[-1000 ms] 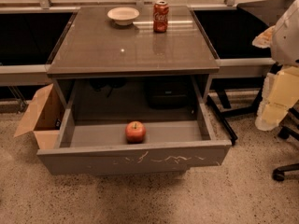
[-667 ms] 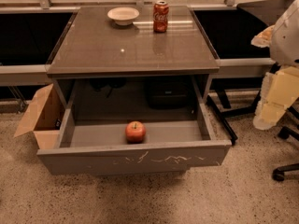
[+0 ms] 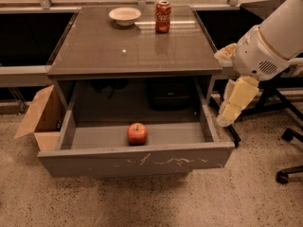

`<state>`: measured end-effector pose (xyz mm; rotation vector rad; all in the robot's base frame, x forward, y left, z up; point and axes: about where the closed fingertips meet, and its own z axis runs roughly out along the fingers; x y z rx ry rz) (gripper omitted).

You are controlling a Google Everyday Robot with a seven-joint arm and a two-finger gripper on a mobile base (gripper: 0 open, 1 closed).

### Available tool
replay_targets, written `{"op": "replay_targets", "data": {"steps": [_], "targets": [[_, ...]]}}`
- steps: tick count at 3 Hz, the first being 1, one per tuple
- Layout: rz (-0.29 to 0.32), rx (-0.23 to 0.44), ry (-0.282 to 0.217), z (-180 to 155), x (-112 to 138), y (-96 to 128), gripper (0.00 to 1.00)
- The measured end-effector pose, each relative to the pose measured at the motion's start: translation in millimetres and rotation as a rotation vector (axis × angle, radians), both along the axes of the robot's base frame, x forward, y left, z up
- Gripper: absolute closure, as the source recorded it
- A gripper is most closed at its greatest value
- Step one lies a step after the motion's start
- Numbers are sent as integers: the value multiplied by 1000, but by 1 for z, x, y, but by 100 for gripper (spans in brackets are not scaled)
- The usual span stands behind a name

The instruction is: Pick apple from top drawer and place on counter

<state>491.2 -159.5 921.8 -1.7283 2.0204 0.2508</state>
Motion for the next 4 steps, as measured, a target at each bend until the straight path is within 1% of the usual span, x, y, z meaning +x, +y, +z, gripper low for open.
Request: {"op": "replay_targets", "data": {"steps": [1, 2, 3, 4], "targets": [[0, 0, 0, 0, 0, 0, 0], [12, 5, 25, -25, 9, 6, 0], [29, 1, 36, -78, 26, 30, 0], [26, -4, 29, -113, 41, 46, 0]]}}
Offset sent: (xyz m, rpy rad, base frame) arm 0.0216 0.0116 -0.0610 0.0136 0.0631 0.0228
